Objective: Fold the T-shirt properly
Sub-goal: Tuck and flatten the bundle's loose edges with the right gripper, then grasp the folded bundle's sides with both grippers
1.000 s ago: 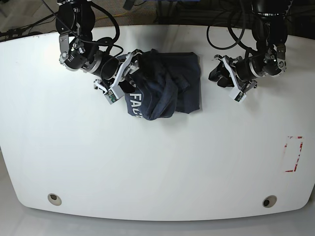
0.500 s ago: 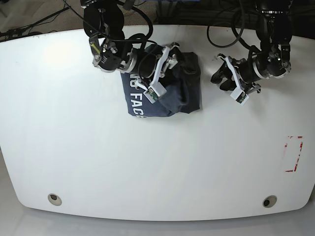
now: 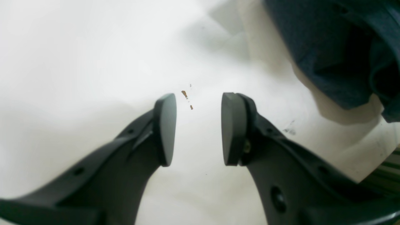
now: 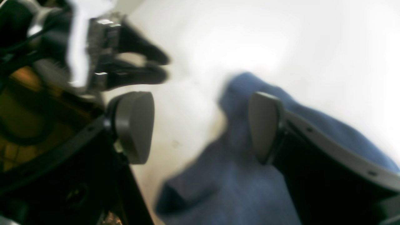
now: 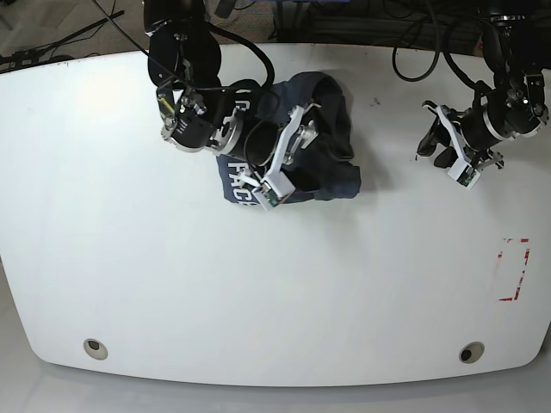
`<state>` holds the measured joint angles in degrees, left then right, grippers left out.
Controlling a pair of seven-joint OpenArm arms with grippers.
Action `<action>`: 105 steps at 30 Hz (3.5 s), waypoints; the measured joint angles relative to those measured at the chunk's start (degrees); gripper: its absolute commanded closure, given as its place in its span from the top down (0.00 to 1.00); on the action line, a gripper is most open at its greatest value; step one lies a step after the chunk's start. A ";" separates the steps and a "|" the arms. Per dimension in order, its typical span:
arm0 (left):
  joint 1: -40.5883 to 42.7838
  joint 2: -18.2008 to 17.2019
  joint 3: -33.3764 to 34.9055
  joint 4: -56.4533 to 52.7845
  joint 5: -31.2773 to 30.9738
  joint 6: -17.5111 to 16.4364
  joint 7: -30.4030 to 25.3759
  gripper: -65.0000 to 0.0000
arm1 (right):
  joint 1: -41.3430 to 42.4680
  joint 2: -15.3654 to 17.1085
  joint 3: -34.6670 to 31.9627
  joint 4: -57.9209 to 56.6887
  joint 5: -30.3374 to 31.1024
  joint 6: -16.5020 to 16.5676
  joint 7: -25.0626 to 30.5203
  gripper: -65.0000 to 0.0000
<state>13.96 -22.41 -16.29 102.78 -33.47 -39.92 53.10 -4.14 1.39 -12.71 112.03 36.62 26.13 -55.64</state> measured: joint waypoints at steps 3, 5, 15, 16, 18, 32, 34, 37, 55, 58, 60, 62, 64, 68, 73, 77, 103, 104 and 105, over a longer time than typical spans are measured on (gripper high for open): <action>0.00 0.07 0.07 0.02 -0.04 0.00 0.00 0.34 | -1.44 3.52 -0.15 -0.15 -0.42 -0.13 0.20 0.70; 0.02 0.04 0.04 0.04 -0.02 0.00 0.00 0.34 | -1.99 5.40 -0.26 -0.46 -0.48 -0.09 -0.55 0.70; 0.26 -0.44 0.07 0.11 -0.07 0.00 -0.04 0.34 | 1.11 3.96 -2.27 -7.39 -15.50 0.00 -0.63 0.67; 0.42 -1.07 0.24 0.11 -0.04 -0.02 0.02 0.34 | 2.82 2.58 -2.97 -9.90 -16.41 0.85 -0.31 0.62; 0.85 -2.01 0.04 0.20 0.09 0.00 0.09 0.34 | 6.36 -0.39 -3.87 -14.64 -20.11 0.76 0.92 0.57; 1.81 -3.63 2.25 1.90 2.05 0.00 0.00 0.34 | 18.88 -4.33 -3.67 -20.09 -19.39 0.96 2.16 0.53; 1.86 -3.37 2.40 1.90 1.55 -0.02 0.00 0.34 | 17.86 -2.60 -1.97 -15.28 -16.59 0.79 -0.85 0.53; 1.22 -3.19 0.94 1.92 1.49 -0.04 0.00 0.34 | 13.68 1.66 0.70 -10.71 -11.67 0.48 -1.66 0.53; -2.21 1.07 -4.15 1.57 2.32 0.00 0.02 0.35 | -12.13 13.75 -0.02 0.52 -0.39 7.34 -0.33 0.53; -2.23 2.16 -4.02 1.49 2.23 0.00 0.00 0.35 | -12.35 15.45 -3.96 0.52 -1.46 7.23 0.13 0.53; -2.34 2.29 -3.87 1.05 1.90 -0.02 -0.04 0.35 | -12.31 16.55 -8.07 0.37 -2.82 6.93 0.50 0.53; -2.36 2.21 -3.89 0.13 2.03 -0.02 0.00 0.35 | -12.33 16.55 -11.04 -0.15 -4.04 6.97 -0.02 0.53; -2.21 2.19 -3.82 -0.48 2.25 0.00 0.04 0.35 | -11.98 15.89 -12.55 -0.90 -5.33 7.39 -0.22 0.53; -2.29 2.29 -1.62 -0.52 2.12 0.00 0.00 0.35 | -9.60 13.55 -12.59 -3.85 -7.26 7.34 0.04 0.53; -2.23 2.27 -1.75 -0.59 2.38 0.02 0.02 0.35 | -3.30 11.80 -17.38 -10.36 -7.98 7.10 -0.48 0.53; -2.25 2.16 -1.79 -0.61 2.14 0.00 0.02 0.35 | 1.01 8.48 -18.53 -14.23 -7.96 7.13 0.04 0.53; -5.73 5.86 14.43 0.55 2.58 0.00 0.44 0.35 | 11.56 13.51 8.00 -13.18 -8.24 7.26 0.15 0.32; -5.64 6.69 14.69 1.62 2.43 0.00 0.50 0.35 | 11.87 13.81 7.87 -14.29 -8.31 7.39 0.20 0.28; -5.57 7.54 14.91 2.97 2.16 0.00 0.42 0.35 | 12.11 14.23 7.69 -15.93 -7.80 7.61 1.01 0.24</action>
<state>8.38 -14.87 -1.39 105.75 -31.31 -39.92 53.52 7.97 15.62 -5.02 96.09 28.82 33.74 -54.63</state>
